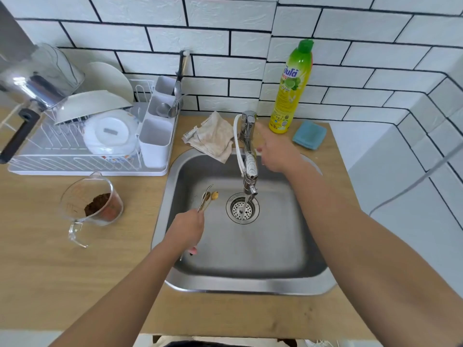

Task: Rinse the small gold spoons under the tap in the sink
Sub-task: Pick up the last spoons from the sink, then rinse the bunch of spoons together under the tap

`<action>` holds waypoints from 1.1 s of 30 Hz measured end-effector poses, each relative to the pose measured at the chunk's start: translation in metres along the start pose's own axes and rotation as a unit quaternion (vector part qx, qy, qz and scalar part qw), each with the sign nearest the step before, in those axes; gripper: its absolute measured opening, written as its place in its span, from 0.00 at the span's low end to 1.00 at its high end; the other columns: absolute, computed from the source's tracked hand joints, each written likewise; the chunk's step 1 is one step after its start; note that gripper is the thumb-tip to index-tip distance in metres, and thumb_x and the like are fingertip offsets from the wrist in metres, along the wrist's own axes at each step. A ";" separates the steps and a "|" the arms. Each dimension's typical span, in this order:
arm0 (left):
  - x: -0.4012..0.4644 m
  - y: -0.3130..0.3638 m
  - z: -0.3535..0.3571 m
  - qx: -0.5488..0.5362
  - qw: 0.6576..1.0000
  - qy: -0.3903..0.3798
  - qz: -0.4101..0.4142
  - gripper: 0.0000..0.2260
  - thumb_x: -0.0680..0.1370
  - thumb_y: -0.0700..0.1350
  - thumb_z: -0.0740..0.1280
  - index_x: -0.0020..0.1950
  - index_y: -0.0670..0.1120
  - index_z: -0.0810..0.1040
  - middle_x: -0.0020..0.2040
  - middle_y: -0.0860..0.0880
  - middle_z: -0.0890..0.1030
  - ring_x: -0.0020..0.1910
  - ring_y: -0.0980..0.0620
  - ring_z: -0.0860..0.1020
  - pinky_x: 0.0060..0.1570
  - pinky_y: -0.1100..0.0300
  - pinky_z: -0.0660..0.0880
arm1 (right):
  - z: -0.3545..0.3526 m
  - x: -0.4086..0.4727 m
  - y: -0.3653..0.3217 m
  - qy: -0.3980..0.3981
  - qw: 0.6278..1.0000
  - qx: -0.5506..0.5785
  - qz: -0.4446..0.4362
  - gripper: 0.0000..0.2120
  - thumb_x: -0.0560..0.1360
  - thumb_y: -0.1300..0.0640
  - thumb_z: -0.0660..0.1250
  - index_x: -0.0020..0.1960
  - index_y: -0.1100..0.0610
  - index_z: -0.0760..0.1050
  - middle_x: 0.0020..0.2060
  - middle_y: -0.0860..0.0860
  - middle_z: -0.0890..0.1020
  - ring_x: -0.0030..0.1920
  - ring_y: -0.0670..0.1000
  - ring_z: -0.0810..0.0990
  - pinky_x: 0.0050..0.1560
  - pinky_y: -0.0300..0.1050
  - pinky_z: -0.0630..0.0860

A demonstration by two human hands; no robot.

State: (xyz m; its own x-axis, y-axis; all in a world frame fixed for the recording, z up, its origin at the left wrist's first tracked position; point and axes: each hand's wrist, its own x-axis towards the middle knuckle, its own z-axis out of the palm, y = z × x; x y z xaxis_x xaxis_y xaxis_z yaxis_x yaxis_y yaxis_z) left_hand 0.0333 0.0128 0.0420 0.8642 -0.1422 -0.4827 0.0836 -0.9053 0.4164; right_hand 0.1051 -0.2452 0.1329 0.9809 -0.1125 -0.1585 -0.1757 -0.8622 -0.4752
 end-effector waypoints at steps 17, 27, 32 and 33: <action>-0.006 0.003 0.002 -0.021 0.999 0.029 -0.025 0.12 0.85 0.50 0.56 0.49 0.43 0.70 0.36 0.46 0.77 0.26 0.52 0.76 0.21 0.64 0.70 | 0.016 0.012 0.020 0.033 0.995 0.086 -0.036 0.25 0.82 0.60 0.62 0.79 0.54 0.66 0.36 0.39 0.66 0.36 0.37 0.65 0.46 0.40 0.63; -0.019 0.003 0.007 -0.046 0.999 0.027 -0.010 0.17 0.86 0.52 0.50 0.50 0.44 0.72 0.38 0.47 0.77 0.36 0.51 0.77 0.32 0.58 0.70 | 0.098 -0.119 0.065 0.062 0.971 0.161 0.168 0.11 0.72 0.63 0.70 0.35 0.54 0.71 0.31 0.51 0.79 0.36 0.54 0.76 0.33 0.37 0.68; -0.033 0.019 -0.015 -0.144 0.962 0.208 0.100 0.15 0.85 0.54 0.52 0.41 0.51 0.66 0.31 0.48 0.74 0.29 0.54 0.73 0.26 0.58 0.64 | 0.050 -0.119 0.042 0.295 0.932 0.198 0.067 0.15 0.70 0.60 0.70 0.33 0.47 0.67 0.28 0.43 0.75 0.32 0.41 0.74 0.34 0.28 0.67; -0.035 0.021 -0.016 -0.177 0.945 0.246 0.118 0.14 0.85 0.54 0.52 0.40 0.53 0.65 0.30 0.49 0.73 0.28 0.54 0.73 0.25 0.60 0.64 | 0.046 -0.119 0.039 0.330 0.920 0.208 0.042 0.15 0.70 0.59 0.69 0.33 0.46 0.66 0.30 0.41 0.76 0.32 0.40 0.73 0.34 0.27 0.66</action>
State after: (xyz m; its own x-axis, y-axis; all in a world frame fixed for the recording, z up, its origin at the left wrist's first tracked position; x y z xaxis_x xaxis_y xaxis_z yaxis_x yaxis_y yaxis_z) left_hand 0.0128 0.0055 0.0799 0.9985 -0.0406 0.0372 -0.0548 -0.6681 0.7420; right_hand -0.0223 -0.2429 0.0928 0.7759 -0.5632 0.2844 -0.1350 -0.5885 -0.7971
